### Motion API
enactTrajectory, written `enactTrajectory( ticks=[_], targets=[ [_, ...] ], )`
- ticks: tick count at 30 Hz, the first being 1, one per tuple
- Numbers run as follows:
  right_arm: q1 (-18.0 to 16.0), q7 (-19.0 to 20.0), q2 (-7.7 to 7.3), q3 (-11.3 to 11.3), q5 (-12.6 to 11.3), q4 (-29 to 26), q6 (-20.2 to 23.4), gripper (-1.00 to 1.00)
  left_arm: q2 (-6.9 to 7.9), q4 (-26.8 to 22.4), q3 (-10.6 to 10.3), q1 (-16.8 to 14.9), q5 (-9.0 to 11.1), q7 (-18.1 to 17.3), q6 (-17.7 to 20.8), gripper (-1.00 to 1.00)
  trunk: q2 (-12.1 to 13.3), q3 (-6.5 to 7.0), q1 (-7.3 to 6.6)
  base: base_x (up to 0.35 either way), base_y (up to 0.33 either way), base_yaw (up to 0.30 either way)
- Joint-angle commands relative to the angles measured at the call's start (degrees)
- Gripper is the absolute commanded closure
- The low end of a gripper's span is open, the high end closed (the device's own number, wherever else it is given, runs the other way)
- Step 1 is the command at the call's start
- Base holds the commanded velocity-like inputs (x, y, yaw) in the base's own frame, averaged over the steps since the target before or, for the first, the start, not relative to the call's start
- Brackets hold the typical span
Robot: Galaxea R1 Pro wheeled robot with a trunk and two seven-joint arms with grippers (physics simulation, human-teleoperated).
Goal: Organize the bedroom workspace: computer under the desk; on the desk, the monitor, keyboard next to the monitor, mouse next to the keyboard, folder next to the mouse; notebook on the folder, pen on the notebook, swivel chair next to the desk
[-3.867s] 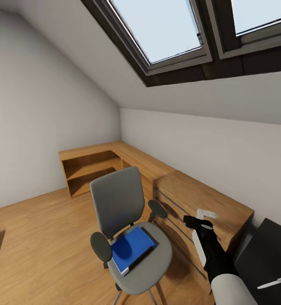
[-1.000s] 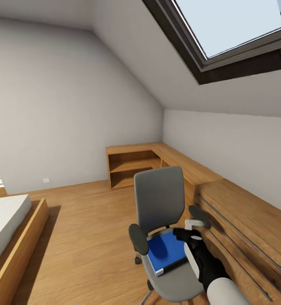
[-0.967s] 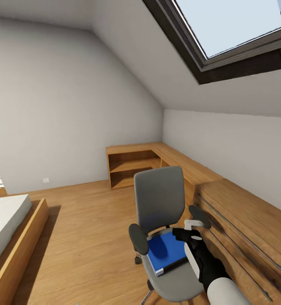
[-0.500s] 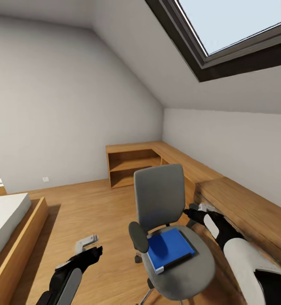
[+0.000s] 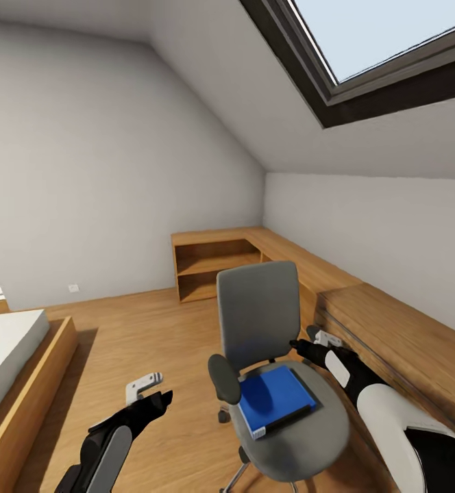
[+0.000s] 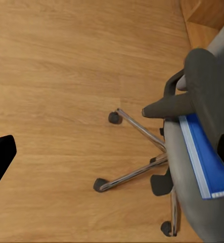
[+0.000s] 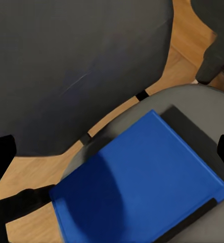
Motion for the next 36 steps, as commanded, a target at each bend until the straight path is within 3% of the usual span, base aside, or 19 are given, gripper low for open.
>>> enactTrajectory(
  ticks=[1,10,20,36],
  targets=[
    [-0.03,0.19,0.03,-0.35,-0.10,-0.07,0.33,-1.00,0.02,-0.65,-0.05,-0.05,0.61,0.56,0.12,-1.00,-0.46,-0.25,0.23,0.000,0.000,0.000],
    [-0.02,0.19,-0.22,-0.42,-0.10,-0.13,0.29,-1.00,0.37,-7.63,0.03,0.67,0.61,0.56,0.26,-1.00,-4.07,-1.87,2.20,0.000,0.000,0.000],
    [-0.02,0.30,-1.03,-0.36,-0.09,-0.29,0.20,-1.00,0.43,-8.02,0.07,1.13,0.67,0.56,0.36,-1.00,-8.08,-3.67,4.40,0.000,0.000,0.000],
    [-0.02,1.06,-0.98,-0.40,-0.43,-0.42,0.28,-1.00,0.35,-7.52,0.24,1.13,0.80,0.58,0.45,-1.00,-14.49,-6.54,7.91,0.000,0.000,0.000]
  ],
)
